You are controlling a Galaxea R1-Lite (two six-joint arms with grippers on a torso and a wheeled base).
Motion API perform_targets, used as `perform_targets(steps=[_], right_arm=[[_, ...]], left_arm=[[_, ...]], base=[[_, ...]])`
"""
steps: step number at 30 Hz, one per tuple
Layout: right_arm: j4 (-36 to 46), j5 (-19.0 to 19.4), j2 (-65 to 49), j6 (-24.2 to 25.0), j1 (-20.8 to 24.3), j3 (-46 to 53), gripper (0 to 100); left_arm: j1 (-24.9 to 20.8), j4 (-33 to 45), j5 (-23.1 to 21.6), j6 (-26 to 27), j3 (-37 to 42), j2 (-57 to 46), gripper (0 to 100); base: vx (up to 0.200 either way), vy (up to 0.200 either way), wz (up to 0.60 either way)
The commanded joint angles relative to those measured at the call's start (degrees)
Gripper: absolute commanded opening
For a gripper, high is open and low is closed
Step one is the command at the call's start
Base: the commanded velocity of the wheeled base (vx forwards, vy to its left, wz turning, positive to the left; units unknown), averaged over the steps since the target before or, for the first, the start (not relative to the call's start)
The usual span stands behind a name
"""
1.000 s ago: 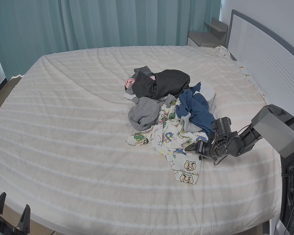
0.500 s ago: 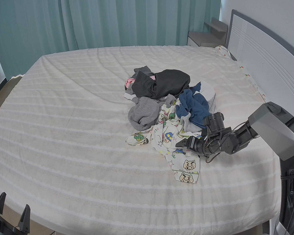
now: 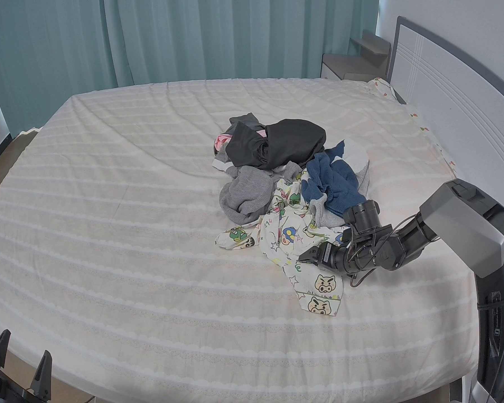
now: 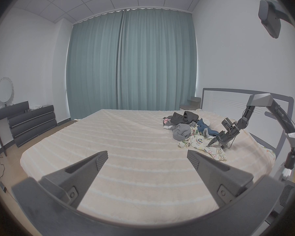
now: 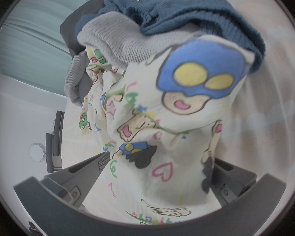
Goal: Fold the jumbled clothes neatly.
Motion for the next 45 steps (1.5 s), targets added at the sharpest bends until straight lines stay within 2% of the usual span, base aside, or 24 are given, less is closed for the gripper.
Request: perform_targets(steps=[1, 16, 17, 25, 35, 36, 38, 39, 42, 45], right_arm=[[0.0, 0.1, 0.5, 0.1, 1.0, 0.0, 100], [0.1, 0.1, 2.1, 0.1, 4.3, -1.1, 100], [0.1, 0.0, 2.1, 0.1, 4.3, -1.2, 0], [0.1, -0.3, -0.3, 0.0, 4.1, -0.4, 0], [-0.8, 1.4, -10.5, -2.1, 3.7, 10.4, 0], [-1.8, 3.2, -12.6, -2.2, 4.1, 13.3, 0], [-2.8, 4.1, -13.6, -2.2, 4.6, 14.9, 0], [-6.0, 6.3, -16.5, -2.2, 5.6, 18.8, 0], [-13.9, 9.8, -20.9, -1.8, 7.0, 25.3, 0], [-18.6, 10.1, -24.2, -1.6, 8.1, 29.8, 0]], left_arm=[[0.0, 0.1, 0.0, 0.0, 1.0, -1.0, 100], [0.0, 0.0, 0.0, 0.1, 1.0, -1.0, 100], [0.0, 0.0, 0.0, 0.0, 1.0, -1.0, 100], [0.0, 0.0, 0.0, 0.1, 1.0, -1.0, 100], [0.0, 0.0, 0.0, 0.4, 1.0, -1.0, 100], [0.0, 0.0, 0.0, 0.4, 1.0, -1.0, 100], [0.0, 0.0, 0.0, 0.4, 1.0, -1.0, 100], [0.0, 0.0, 0.0, 0.5, 1.0, -1.0, 100], [0.0, 0.0, 0.0, 0.5, 1.0, -1.0, 100], [0.0, 0.0, 0.0, 0.5, 1.0, -1.0, 100]], base=[[0.0, 0.0, 0.0], [0.0, 0.0, 0.0], [0.0, 0.0, 0.0], [0.0, 0.0, 0.0], [0.0, 0.0, 0.0], [0.0, 0.0, 0.0], [0.0, 0.0, 0.0], [0.0, 0.0, 0.0], [0.0, 0.0, 0.0], [0.0, 0.0, 0.0]])
